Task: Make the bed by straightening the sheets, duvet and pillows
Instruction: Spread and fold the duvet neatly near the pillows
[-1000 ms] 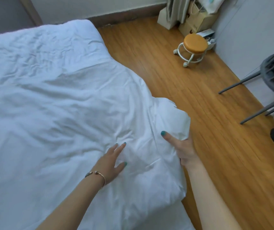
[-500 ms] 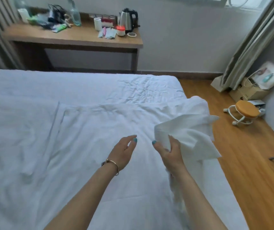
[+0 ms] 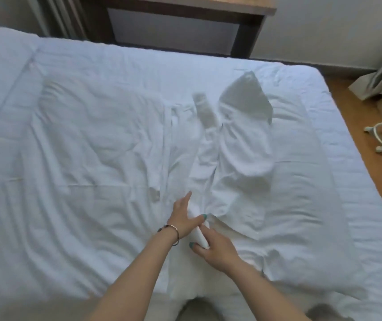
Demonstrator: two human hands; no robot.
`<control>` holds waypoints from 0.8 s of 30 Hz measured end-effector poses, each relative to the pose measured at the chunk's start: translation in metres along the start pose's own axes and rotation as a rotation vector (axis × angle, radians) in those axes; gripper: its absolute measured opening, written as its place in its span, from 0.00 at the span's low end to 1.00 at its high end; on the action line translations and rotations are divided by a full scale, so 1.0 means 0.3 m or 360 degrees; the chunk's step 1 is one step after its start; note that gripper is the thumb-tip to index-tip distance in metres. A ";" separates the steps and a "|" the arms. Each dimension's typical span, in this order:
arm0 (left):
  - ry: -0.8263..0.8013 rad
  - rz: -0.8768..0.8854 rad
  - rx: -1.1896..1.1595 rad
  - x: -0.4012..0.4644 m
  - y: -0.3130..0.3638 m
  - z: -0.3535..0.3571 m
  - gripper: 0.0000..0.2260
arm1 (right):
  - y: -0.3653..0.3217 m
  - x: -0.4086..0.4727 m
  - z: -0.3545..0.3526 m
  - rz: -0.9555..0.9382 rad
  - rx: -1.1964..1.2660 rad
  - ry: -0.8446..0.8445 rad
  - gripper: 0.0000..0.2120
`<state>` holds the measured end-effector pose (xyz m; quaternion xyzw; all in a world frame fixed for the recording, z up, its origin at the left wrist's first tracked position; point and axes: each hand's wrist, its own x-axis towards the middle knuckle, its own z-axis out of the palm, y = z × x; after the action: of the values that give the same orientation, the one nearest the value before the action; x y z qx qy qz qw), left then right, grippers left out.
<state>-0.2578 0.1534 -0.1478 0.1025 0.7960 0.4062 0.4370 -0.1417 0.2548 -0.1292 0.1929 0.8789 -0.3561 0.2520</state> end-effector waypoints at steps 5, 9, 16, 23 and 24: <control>0.0160 0.0022 0.0250 0.105 0.039 0.091 0.42 | 0.075 -0.014 -0.039 0.0006 0.0175 -0.0250 0.22; 0.0083 0.0030 0.0784 0.147 0.058 0.189 0.54 | 0.221 -0.033 -0.132 0.0151 0.0543 0.0625 0.23; 0.0390 0.0199 0.0671 0.151 0.018 0.227 0.32 | 0.321 0.013 -0.322 0.0668 0.0669 0.1036 0.46; 0.0493 0.0007 0.0301 -0.086 -0.169 0.205 0.19 | 0.174 0.139 -0.331 0.0257 0.0525 0.0400 0.36; 0.0452 -0.0094 0.0371 -0.109 -0.203 0.211 0.22 | 0.171 0.137 -0.323 0.0219 0.0385 0.0288 0.34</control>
<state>-0.1772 0.1322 -0.1907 0.0707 0.8940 0.3087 0.3171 -0.1775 0.3658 -0.1200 0.3129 0.8334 -0.4225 0.1704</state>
